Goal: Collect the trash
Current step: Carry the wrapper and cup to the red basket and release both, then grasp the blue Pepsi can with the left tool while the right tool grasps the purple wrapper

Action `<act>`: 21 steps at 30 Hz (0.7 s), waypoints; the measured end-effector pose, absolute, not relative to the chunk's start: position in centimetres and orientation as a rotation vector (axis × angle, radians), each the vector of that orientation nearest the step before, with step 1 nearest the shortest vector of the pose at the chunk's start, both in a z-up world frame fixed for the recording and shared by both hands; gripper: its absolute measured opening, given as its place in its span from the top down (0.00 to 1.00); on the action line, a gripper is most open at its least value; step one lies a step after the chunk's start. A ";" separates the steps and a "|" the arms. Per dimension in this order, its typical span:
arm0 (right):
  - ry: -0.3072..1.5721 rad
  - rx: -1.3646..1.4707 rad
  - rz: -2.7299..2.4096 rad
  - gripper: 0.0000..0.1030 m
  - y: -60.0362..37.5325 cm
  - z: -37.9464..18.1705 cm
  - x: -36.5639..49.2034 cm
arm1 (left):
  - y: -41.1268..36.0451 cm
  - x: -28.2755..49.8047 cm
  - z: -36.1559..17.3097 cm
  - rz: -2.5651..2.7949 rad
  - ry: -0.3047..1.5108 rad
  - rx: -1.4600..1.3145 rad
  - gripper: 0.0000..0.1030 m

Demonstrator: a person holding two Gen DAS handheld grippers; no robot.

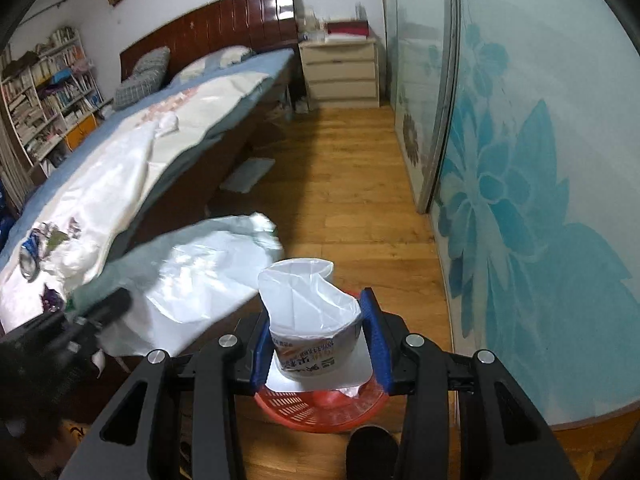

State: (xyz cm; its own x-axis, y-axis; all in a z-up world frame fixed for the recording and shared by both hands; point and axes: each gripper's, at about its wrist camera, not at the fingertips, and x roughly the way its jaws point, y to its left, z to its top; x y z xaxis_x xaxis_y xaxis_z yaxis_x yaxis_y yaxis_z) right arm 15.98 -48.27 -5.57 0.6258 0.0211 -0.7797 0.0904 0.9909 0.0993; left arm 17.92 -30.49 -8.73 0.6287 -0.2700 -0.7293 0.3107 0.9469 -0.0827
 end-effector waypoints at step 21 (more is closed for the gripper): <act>0.906 0.069 -0.145 0.24 -48.5 -6.4 18.0 | -33.4 19.4 -10.8 -0.330 0.911 0.090 0.32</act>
State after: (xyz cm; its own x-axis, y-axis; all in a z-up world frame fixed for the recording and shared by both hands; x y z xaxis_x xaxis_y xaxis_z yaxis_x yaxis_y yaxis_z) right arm 18.04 -48.52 -6.36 0.6078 -0.0963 -0.7882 0.1546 0.9880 -0.0015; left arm 19.43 -33.40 -10.83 0.5669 -0.2425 -0.7873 0.3178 0.9461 -0.0626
